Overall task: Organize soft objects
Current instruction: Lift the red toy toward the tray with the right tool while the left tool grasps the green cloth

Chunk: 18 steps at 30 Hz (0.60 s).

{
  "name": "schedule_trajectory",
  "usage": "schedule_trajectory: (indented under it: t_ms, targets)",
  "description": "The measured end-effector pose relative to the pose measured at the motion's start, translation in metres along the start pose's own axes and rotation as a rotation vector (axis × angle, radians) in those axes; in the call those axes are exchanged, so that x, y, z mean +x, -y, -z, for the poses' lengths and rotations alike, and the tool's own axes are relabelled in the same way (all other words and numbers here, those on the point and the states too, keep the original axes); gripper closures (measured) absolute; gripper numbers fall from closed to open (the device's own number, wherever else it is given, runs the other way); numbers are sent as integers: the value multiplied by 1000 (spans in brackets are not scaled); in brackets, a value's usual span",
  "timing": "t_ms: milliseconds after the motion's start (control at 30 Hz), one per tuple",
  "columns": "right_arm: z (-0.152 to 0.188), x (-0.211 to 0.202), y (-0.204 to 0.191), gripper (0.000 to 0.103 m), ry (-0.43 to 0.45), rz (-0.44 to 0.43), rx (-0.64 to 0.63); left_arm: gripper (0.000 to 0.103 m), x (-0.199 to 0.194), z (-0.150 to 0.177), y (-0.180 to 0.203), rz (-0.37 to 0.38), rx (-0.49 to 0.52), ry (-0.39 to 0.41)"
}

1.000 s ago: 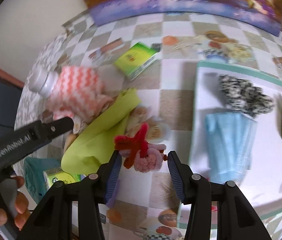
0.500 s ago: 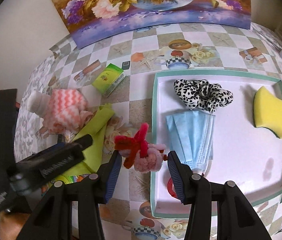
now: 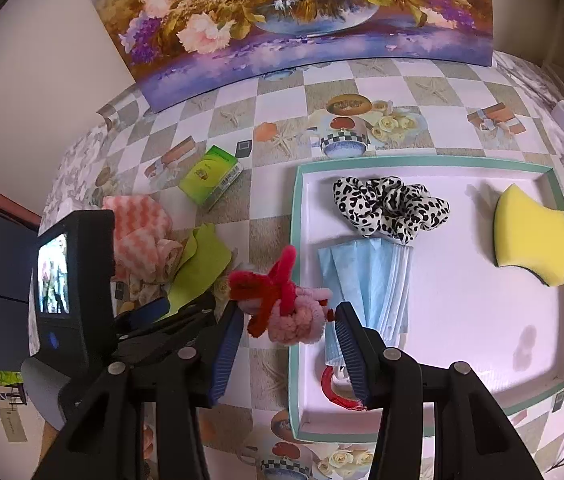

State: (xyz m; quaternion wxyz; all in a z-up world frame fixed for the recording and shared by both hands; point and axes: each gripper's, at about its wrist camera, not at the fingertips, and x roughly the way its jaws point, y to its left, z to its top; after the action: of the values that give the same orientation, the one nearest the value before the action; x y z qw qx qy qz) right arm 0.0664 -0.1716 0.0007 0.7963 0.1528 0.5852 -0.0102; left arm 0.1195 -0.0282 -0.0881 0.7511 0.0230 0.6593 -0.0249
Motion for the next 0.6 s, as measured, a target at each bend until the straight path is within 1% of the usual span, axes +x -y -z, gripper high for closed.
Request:
schedule_trajectory:
  t_ms: [67,100,133,300,433,500,600]
  targets:
    - [-1,-2,0,53,5,-4,-1,49,-1,2,0,-3,1,15]
    - [-1,-2,1,53,7,-5,0,52,-2,0,0,-7,0,23]
    - [-1,-3,1,53,9,-7,0,58,-2,-2,2,-13,-4,31]
    - [-3,-6,4,53,16,-12,7,76,-2,-7,-12,-19,-41,58]
    - [-4,-7,5,53,17,-18,11,90,-3,-9,-19,-19,-67,63]
    - [-4,-7,7,53,18,-18,14,93,-5,-9,-26,14,-97,57]
    - [-6,-9,8,53,23,-21,19,95,-9,-9,-43,97,-147,53]
